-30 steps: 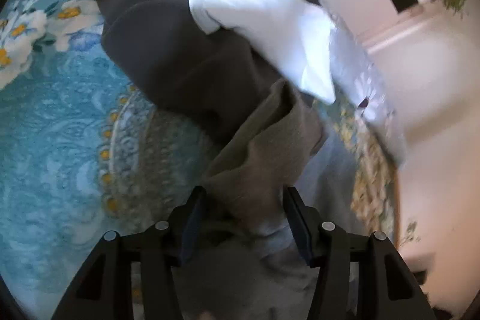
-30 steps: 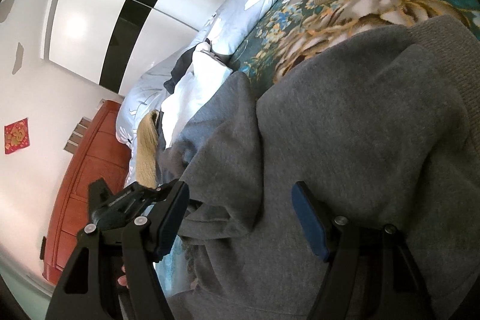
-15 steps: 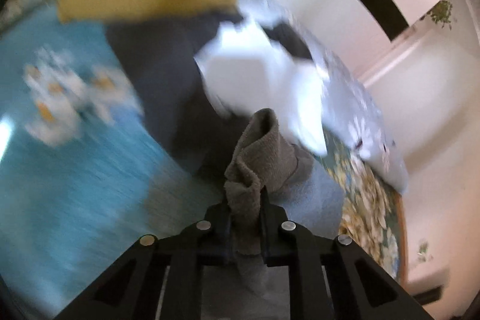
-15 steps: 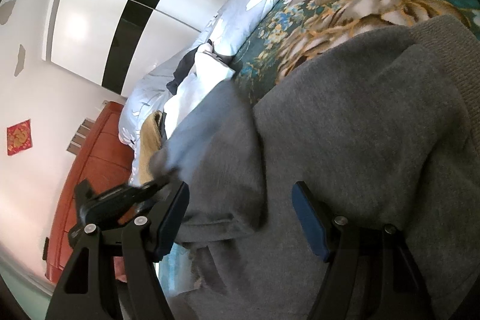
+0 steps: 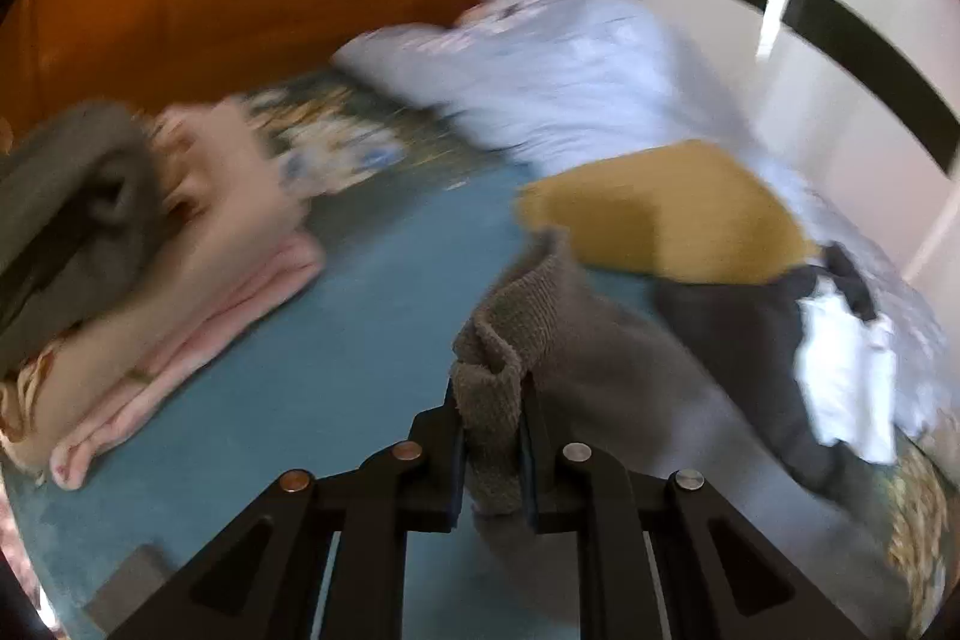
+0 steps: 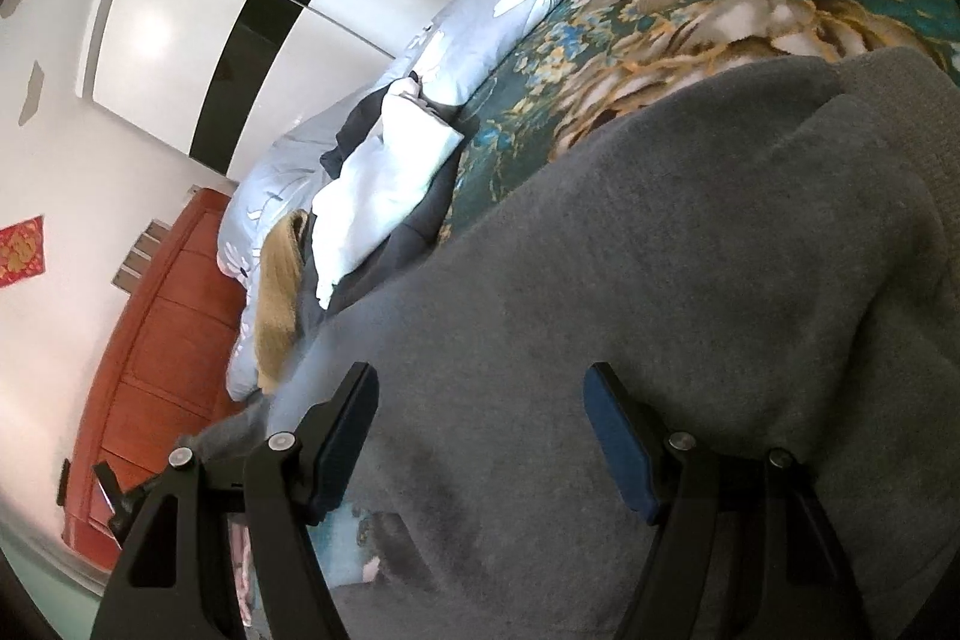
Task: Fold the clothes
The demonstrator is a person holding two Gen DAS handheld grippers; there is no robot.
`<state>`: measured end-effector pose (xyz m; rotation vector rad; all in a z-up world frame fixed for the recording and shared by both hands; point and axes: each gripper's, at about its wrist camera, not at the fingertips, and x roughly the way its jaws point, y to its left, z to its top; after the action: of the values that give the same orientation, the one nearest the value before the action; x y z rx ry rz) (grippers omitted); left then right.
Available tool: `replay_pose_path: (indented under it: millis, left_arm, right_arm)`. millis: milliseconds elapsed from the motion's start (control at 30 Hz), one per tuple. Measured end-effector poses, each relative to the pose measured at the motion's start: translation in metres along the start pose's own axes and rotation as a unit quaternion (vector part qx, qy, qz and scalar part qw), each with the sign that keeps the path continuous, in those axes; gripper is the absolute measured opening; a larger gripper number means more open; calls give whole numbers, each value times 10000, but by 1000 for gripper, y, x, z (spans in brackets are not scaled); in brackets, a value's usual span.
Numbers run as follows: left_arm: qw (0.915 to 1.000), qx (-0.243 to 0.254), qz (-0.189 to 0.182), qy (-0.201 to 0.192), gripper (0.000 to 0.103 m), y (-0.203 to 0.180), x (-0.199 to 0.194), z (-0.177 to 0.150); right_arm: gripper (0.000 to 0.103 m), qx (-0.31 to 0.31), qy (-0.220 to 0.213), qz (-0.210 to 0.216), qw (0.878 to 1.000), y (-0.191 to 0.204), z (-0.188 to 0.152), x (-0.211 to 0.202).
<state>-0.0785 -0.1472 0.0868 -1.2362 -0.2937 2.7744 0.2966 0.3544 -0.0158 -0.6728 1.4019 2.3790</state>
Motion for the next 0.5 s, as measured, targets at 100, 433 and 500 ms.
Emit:
replay_pose_path:
  millis: [100,433,500]
  left_arm:
    - [9995,-82,259,186,15,20,23,-1]
    - [9948,-542,182,846,19,36,75,-2]
    - [9938,-520,-100,974,28,39,68,-6]
  right_arm:
    - [72,-83,19,-77,9999,2,-1,2]
    - [72,-329,28,-298,9990,9,-5,9]
    - [72,-373,9,-335,9987,10,-5,10]
